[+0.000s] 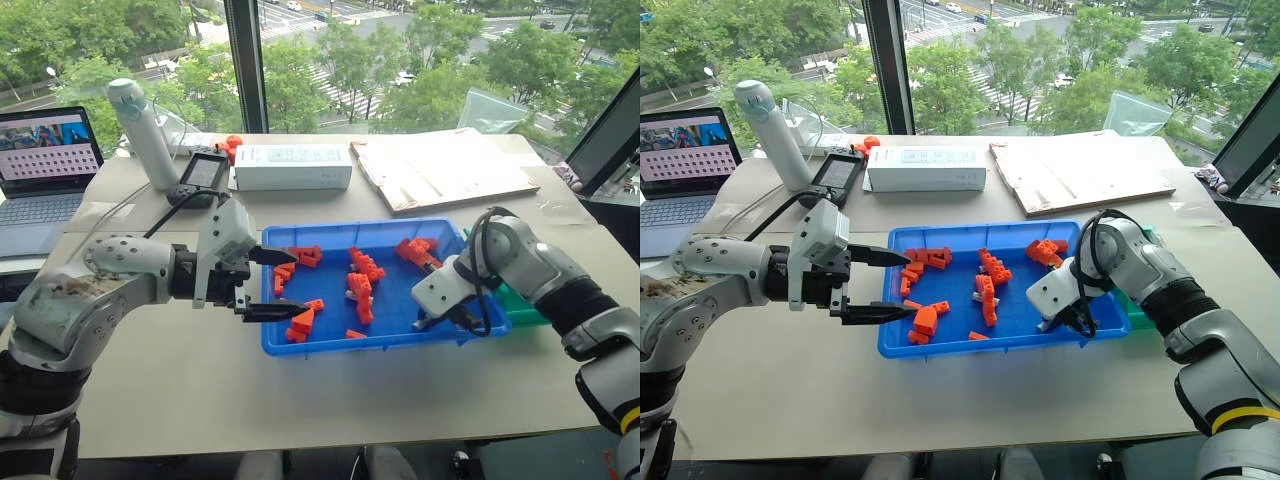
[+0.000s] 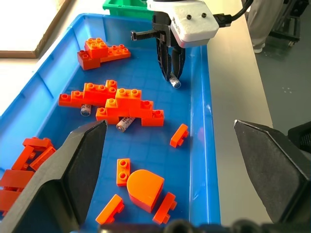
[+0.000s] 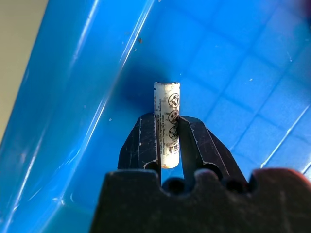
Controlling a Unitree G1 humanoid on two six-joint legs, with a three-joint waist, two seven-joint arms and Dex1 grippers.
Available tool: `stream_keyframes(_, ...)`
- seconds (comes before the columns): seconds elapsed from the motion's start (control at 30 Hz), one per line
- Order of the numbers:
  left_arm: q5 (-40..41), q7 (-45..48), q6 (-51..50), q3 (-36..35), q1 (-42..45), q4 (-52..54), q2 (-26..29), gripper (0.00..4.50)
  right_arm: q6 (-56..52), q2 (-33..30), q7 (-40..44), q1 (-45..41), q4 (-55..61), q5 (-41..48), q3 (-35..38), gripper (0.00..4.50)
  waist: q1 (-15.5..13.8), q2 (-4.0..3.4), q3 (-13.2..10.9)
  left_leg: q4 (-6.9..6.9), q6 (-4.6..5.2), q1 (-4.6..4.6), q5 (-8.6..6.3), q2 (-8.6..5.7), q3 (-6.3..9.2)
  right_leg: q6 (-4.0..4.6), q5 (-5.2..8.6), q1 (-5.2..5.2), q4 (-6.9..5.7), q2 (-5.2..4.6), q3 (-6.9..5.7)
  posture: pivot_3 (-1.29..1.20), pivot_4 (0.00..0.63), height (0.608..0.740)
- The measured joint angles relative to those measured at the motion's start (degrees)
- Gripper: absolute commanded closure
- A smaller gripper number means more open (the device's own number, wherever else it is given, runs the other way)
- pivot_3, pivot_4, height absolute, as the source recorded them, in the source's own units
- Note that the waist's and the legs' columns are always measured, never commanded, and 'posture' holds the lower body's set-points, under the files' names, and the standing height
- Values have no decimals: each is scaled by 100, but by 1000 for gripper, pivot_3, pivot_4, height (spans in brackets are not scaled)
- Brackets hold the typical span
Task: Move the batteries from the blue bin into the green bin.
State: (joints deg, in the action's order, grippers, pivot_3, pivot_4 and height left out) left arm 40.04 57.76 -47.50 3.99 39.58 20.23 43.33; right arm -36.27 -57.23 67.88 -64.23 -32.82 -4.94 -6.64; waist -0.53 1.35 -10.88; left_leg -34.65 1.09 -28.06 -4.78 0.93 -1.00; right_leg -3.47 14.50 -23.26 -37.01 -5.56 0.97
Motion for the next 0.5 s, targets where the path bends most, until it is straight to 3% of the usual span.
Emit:
stream_keyframes(0.17, -41, 73, 0, 56, 80, -133, -42, 0, -967, -31, -813, 1381, 706, 176, 621, 4259, -17, -1, 0, 2, 41, -2, 18, -3, 1, -2, 1, 2, -3, 4, 0, 0, 150, 740)
stream_keyframes(0.23, -63, 131, 11, 70, 92, -183, -41, 0, -1179, 32, -1089, 1870, 875, 194, 705, 3243, -15, -7, -2, -6, 42, -6, 18, -5, 0, -6, -1, 1, -4, 3, 2, 0, 150, 740)
stream_keyframes(0.4, -98, 257, 21, 175, 146, -246, -56, 0, -1519, 190, -1467, 2039, 1426, 434, 875, 1657, 50, -17, -1, -12, 41, -2, 19, 0, -1, -9, -3, 2, -7, 6, 7, 0, 150, 740)
stream_keyframes(0.5, -147, 314, 25, 174, 167, -260, -47, 0, -1513, 281, -1793, 1727, 1659, 464, 892, 615, 75, -18, -1, -11, 41, -3, 19, 0, -2, -9, -3, 0, -5, 5, 8, 0, 150, 740)
